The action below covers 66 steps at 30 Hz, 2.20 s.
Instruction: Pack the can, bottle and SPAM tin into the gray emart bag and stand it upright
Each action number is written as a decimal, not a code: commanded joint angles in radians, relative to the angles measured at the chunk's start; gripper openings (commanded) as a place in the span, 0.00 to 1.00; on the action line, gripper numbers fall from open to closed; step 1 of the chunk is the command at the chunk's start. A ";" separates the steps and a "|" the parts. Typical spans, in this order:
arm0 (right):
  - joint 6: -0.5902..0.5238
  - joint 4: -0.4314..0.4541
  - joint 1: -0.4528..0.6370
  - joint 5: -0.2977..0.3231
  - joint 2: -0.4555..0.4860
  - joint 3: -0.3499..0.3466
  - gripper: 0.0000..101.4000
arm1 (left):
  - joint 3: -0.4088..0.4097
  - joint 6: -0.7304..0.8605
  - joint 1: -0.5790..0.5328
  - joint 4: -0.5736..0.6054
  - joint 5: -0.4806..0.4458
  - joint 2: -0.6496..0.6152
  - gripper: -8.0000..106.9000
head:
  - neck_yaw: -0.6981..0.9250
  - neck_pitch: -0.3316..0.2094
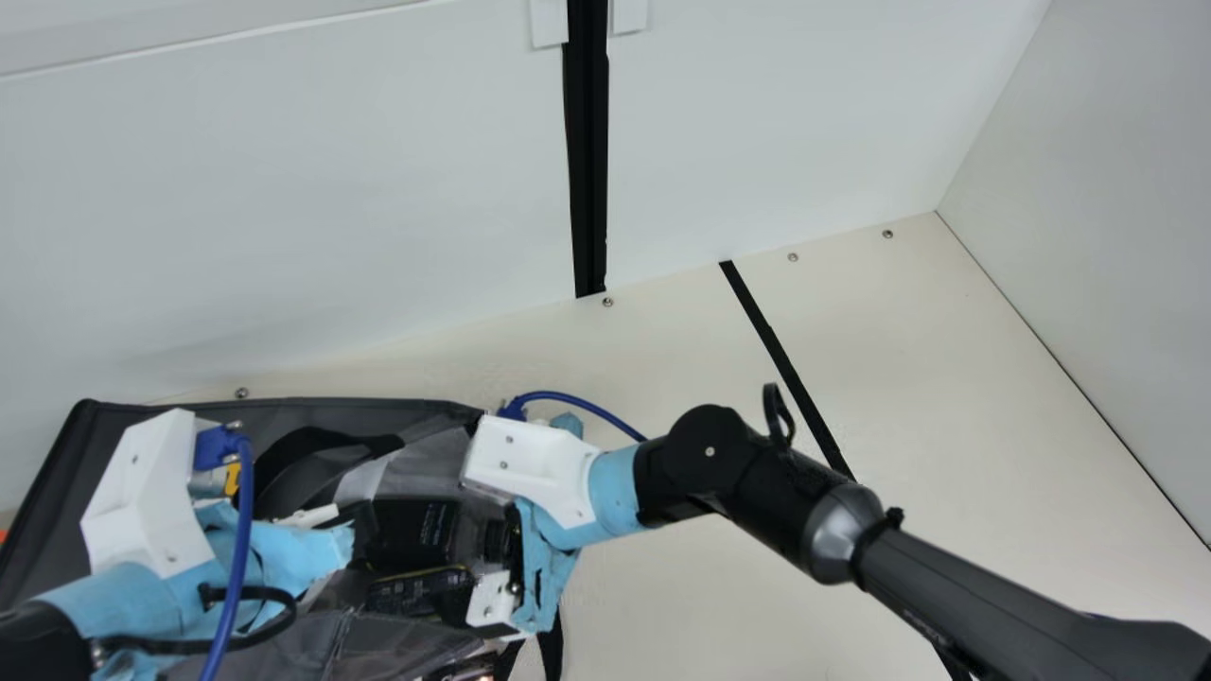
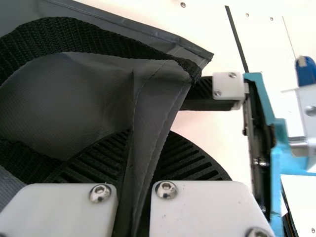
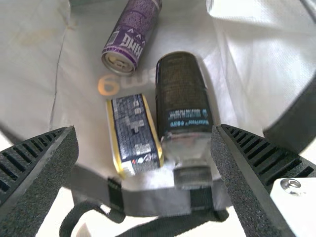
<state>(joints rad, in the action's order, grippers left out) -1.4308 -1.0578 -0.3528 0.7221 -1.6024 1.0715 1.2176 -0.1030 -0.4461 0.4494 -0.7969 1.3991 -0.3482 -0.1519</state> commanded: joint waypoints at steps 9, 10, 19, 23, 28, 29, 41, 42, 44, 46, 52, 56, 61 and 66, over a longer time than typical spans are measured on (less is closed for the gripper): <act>-0.008 0.021 0.091 0.075 0.102 -0.070 0.94 | 0.000 0.000 0.000 0.000 0.000 0.000 0.00 | -0.001 -0.023; -0.010 0.023 0.101 0.083 0.111 -0.075 0.94 | 0.000 0.000 0.000 0.000 0.000 0.000 0.00 | -0.001 -0.023; -0.022 0.047 0.208 0.163 0.191 -0.118 0.94 | 0.000 0.000 0.000 0.000 0.000 0.000 0.00 | -0.001 -0.023; -0.035 0.055 0.268 0.208 0.221 -0.128 0.94 | 0.000 0.000 0.000 0.000 0.000 0.000 0.00 | -0.001 -0.023; -0.053 0.066 0.346 0.258 0.255 -0.136 0.94 | 0.000 0.000 0.000 0.000 0.000 0.000 0.00 | -0.001 -0.023; -0.057 0.068 0.362 0.268 0.262 -0.138 0.94 | 0.000 0.000 0.000 0.000 0.000 0.000 0.00 | -0.001 -0.023; -0.080 0.102 0.529 0.322 0.346 -0.177 0.94 | 0.000 0.000 0.000 0.000 0.000 0.000 0.00 | -0.001 -0.023; -0.078 0.105 0.541 0.323 0.352 -0.180 0.94 | 0.000 0.000 0.000 0.000 0.000 0.000 0.00 | -0.001 -0.023; -0.073 0.111 0.564 0.323 0.365 -0.185 0.94 | 0.000 0.000 0.000 0.000 0.000 0.000 0.00 | -0.001 -0.023; -0.065 0.119 0.585 0.320 0.378 -0.189 0.94 | 0.000 0.000 0.000 0.000 0.000 0.000 0.00 | -0.001 -0.023; -0.024 0.150 0.635 0.295 0.412 -0.191 0.94 | 0.000 0.000 0.000 0.000 0.000 0.000 0.00 | -0.001 -0.023; 0.015 0.180 0.661 0.266 0.435 -0.191 0.94 | 0.000 0.000 0.000 0.000 0.000 0.000 0.00 | -0.001 -0.023; 0.077 0.232 0.689 0.218 0.461 -0.192 0.94 | 0.000 0.000 0.000 0.000 0.000 0.000 0.00 | -0.001 -0.023; 0.159 0.300 0.719 0.161 0.483 -0.191 0.94 | 0.000 0.000 0.000 0.000 0.000 0.000 0.00 | -0.001 -0.023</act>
<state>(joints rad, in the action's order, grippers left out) -1.3027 -0.7821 0.3608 0.9032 -1.1214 0.8803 1.2176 -0.1030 -0.4461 0.4494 -0.7969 1.3991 -0.3482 -0.1519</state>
